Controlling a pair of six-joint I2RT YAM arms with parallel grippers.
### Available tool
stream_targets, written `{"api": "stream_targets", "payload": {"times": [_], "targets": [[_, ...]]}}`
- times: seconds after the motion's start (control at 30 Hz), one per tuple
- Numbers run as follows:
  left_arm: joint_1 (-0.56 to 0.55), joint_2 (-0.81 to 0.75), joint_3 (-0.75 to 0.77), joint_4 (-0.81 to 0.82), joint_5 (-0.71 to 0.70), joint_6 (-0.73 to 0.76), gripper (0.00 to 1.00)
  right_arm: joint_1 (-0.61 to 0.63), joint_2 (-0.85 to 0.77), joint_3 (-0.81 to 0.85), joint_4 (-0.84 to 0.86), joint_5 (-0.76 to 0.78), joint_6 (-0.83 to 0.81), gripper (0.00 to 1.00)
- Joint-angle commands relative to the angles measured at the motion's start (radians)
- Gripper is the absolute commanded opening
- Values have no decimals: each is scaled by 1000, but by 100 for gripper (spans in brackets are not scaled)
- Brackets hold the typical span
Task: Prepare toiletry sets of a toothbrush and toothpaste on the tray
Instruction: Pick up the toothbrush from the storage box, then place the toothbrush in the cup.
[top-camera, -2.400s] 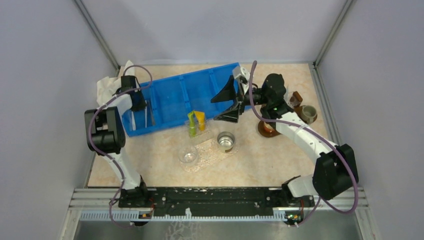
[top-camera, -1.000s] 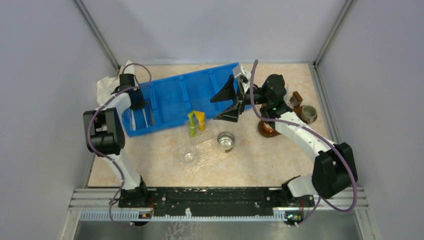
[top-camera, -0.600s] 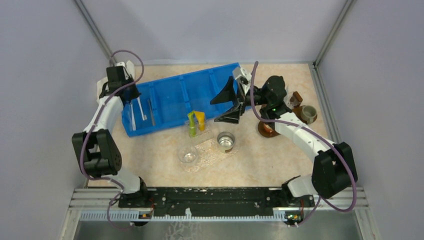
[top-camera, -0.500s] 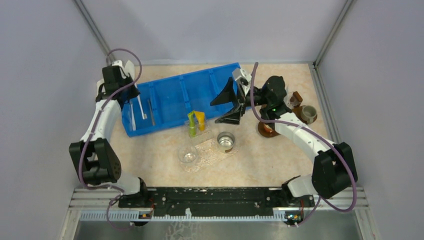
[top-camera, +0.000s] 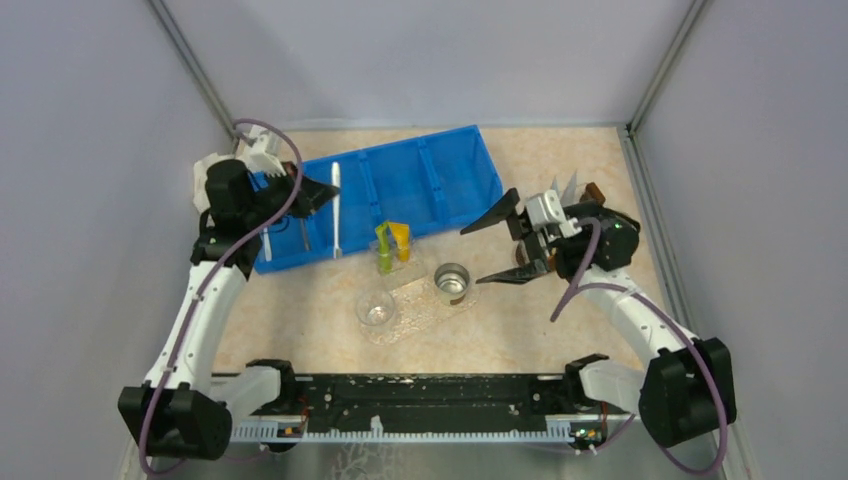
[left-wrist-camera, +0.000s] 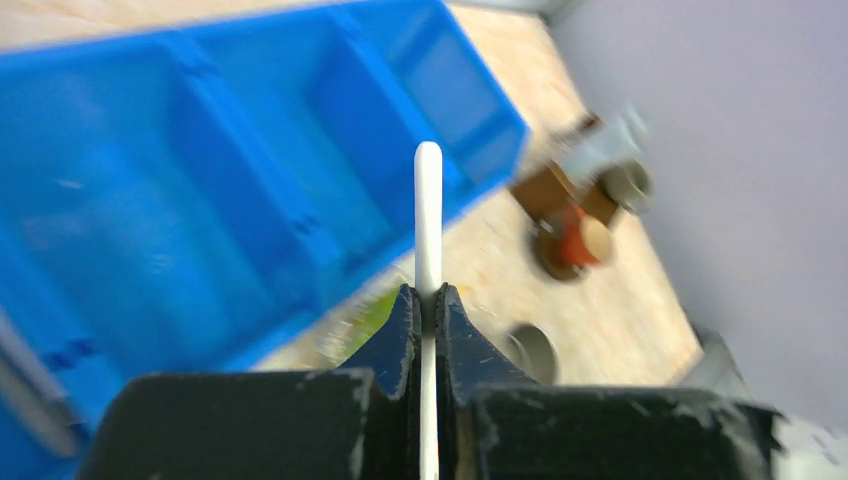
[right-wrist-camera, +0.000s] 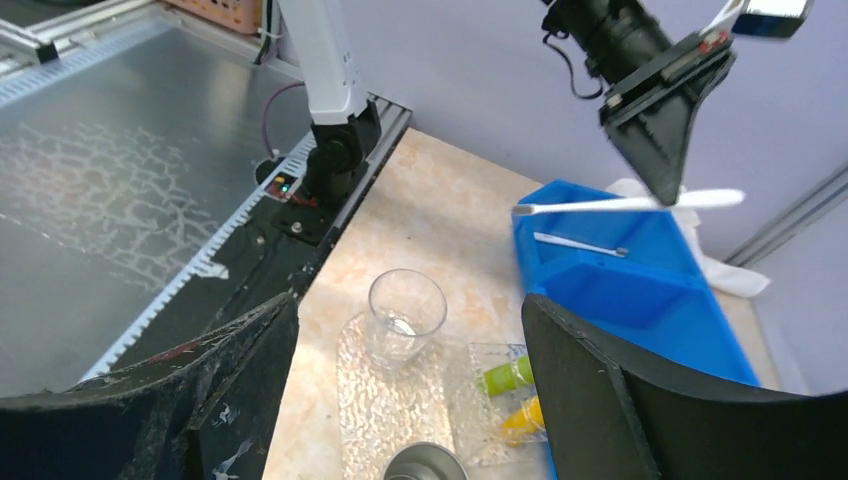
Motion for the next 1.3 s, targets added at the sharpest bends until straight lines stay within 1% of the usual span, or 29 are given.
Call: {"api": "stream_targets", "payload": {"times": [0.0,0.17,0.23,0.27,0.33,0.37,0.4,0.73,0.93,1.0,1.03,1.07,1.1,1.13,1.17,1.2,1.23,1.27], "targets": [[-94,-59,-67,105,168,-126,0,-39,-53,2,378,-114,188,82],[-191,-68,-103,207,232,-224,0,-41,-40,40,391,-114,184,81],[-227,-62,-109,225,237,-241,0,-41,-22,74,392,-112,213,79],[-245,-61,-111,231,235,-245,0,-41,-2,118,399,-104,267,77],[-274,-61,-114,242,226,-254,0,-42,54,211,414,-95,410,67],[-288,-61,-117,250,221,-258,0,-41,83,258,414,-95,478,64],[-299,-59,-117,257,218,-263,0,-41,109,295,415,-97,526,63],[-375,-24,-101,293,224,-294,0,-44,306,554,415,-89,879,68],[-387,-13,-91,287,216,-287,0,-46,391,697,413,4,992,69],[-389,-12,-90,284,212,-285,0,-46,408,770,366,58,1002,70],[-389,-12,-88,283,212,-283,0,-46,409,806,299,88,966,70],[-389,-10,-86,280,213,-283,0,-46,402,834,183,115,893,70],[-390,-10,-85,280,214,-284,0,-46,383,855,-5,142,772,70],[-390,-10,-84,280,213,-284,0,-46,356,874,-261,184,496,70],[-390,-11,-81,278,213,-285,0,-45,305,909,-641,254,222,72],[-390,-10,-78,278,214,-286,0,-25,277,981,-1016,356,-137,77],[-390,-11,-76,277,218,-287,0,18,268,1065,-1366,480,-450,80],[-392,-12,-74,278,222,-290,0,62,267,1137,-1585,567,-662,81]]}}
